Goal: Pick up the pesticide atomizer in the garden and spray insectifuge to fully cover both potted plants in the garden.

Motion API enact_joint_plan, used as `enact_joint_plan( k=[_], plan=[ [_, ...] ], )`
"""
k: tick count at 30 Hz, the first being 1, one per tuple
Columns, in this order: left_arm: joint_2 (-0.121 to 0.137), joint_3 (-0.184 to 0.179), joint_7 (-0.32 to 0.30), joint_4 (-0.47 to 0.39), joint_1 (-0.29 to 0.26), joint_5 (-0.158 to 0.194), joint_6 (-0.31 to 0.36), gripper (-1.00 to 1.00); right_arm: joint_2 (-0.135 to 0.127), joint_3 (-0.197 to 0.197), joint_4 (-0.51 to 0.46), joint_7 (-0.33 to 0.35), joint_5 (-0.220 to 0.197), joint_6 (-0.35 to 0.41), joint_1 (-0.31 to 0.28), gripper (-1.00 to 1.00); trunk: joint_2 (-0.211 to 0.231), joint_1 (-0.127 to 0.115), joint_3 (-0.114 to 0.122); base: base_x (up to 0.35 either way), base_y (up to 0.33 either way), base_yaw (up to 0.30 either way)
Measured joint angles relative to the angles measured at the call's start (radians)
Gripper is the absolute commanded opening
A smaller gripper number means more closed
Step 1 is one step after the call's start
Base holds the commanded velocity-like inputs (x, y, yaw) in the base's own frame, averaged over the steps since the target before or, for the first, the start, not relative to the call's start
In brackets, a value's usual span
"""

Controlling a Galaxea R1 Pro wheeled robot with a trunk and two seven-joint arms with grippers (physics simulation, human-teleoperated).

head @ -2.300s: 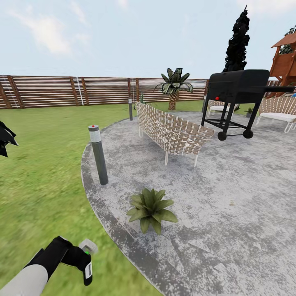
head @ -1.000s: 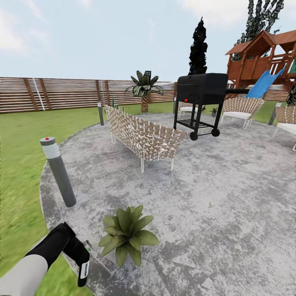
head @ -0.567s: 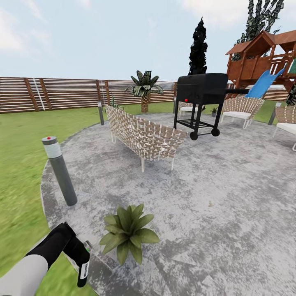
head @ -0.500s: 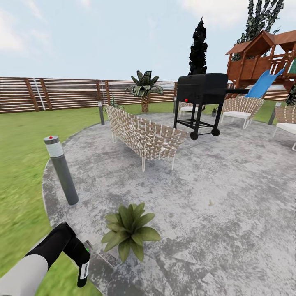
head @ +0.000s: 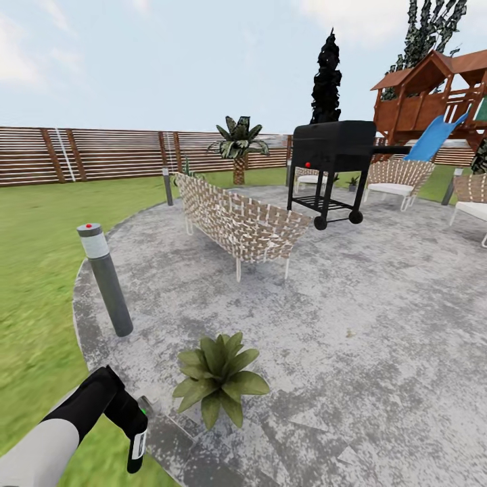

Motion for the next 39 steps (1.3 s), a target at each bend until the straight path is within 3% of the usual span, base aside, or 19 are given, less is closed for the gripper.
enact_joint_plan(
  k=[2, 4, 9, 12, 26, 28, 30, 32, 35, 39],
  plan=[
    [0.0, -0.013, -0.002, 0.0, -0.003, -0.029, 0.001, -1.0, 0.001, 0.0, 0.0, 0.0, 0.0, 0.0, 0.0, 1.0, 0.0, 0.0, 0.0, 0.0, 0.017, 0.0],
    [-0.001, -0.029, -0.013, 0.0, -0.008, -0.09, 0.003, -1.0, 0.001, 0.0, -0.002, 0.0, 0.0, 0.0, 0.0, 1.0, 0.0, 0.0, 0.0, 0.0, 0.005, 0.0],
    [-0.006, -0.037, -0.216, -0.025, -0.05, -0.252, 0.003, -1.0, 0.001, -0.005, -0.005, -0.006, -0.004, 0.0, 0.0, 1.0, 0.0, 0.0, 0.0, 0.0, 0.001, 0.0],
    [-0.002, -0.034, -0.274, -0.033, -0.089, -0.306, 0.005, -1.0, 0.001, -0.006, -0.006, -0.007, -0.004, 0.0, 0.0, 1.0, 0.0, 0.0, 0.0, 0.0, 0.0, -0.12],
    [0.007, -0.029, -0.282, -0.037, -0.109, -0.323, 0.006, -1.0, 0.001, -0.008, -0.006, -0.008, -0.005, 0.0, 0.0, 1.0, 0.0, 0.0, 0.0, 0.061, 0.079, -0.218],
    [0.023, -0.029, -0.282, -0.036, -0.105, -0.323, 0.006, -1.0, 0.0, -0.007, -0.006, -0.008, -0.005, 0.0, 0.0, 1.0, 0.0, 0.0, 0.0, 0.009, 0.012, -0.007],
    [0.068, -0.03, -0.28, -0.036, -0.095, -0.324, 0.002, -1.0, 0.001, -0.006, -0.006, -0.008, -0.004, 0.0, 0.0, 1.0, 0.0, 0.0, 0.0, 0.001, 0.002, -0.001],
    [0.081, -0.03, -0.279, -0.036, -0.092, -0.323, 0.002, -1.0, 0.001, -0.006, -0.006, -0.007, -0.004, 0.0, 0.0, 1.0, 0.0, 0.0, 0.0, 0.0, 0.0, 0.0],
    [0.072, -0.035, -0.279, -0.037, -0.093, -0.323, 0.002, -1.0, 0.001, -0.005, -0.005, -0.006, -0.003, 0.0, 0.0, 1.0, 0.0, 0.0, 0.0, 0.023, 0.002, 0.0],
    [0.025, -0.035, -0.28, -0.041, -0.108, -0.323, 0.004, -1.0, 0.0, -0.003, -0.002, -0.005, -0.002, 0.0, 0.0, 1.0, 0.0, 0.0, 0.0, 0.094, 0.059, 0.0]
  ],
)
